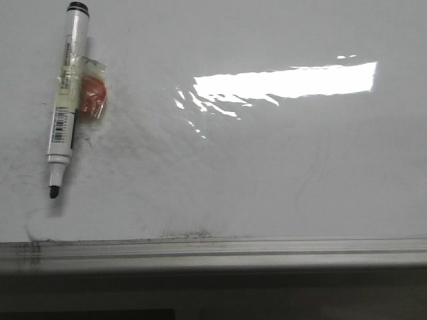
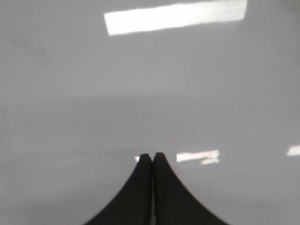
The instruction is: Write number 9 on whiteboard
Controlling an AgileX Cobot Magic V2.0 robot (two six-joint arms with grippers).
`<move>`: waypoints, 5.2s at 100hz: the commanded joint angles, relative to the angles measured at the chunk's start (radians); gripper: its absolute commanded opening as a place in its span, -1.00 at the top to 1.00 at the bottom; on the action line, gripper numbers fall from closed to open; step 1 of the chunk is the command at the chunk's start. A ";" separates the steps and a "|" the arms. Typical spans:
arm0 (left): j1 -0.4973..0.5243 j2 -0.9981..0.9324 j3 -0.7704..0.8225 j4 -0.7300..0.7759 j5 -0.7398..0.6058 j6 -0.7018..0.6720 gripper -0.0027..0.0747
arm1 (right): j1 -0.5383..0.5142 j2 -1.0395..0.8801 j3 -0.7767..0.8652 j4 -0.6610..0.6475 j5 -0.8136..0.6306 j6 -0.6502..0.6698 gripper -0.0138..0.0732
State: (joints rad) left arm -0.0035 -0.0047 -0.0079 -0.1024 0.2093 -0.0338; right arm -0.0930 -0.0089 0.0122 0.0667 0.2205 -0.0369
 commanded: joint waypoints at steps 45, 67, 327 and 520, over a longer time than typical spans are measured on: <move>-0.001 -0.015 -0.035 -0.025 -0.081 0.071 0.99 | -0.008 0.004 -0.079 0.095 -0.012 -0.007 0.83; -0.001 0.101 -0.179 -0.131 -0.035 0.069 0.98 | -0.008 0.136 -0.224 0.106 0.132 -0.007 0.83; -1.038 1.101 -0.249 -0.479 -0.879 0.269 0.27 | 0.072 0.236 -0.321 0.156 0.251 -0.007 0.83; -1.040 1.064 -0.400 0.262 -0.691 0.278 0.98 | 0.817 1.040 -0.887 0.456 0.252 -0.370 -0.04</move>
State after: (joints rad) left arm -1.0411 1.0762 -0.3766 0.1641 -0.3936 0.2491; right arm 0.7224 1.0177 -0.8267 0.4904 0.5271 -0.3934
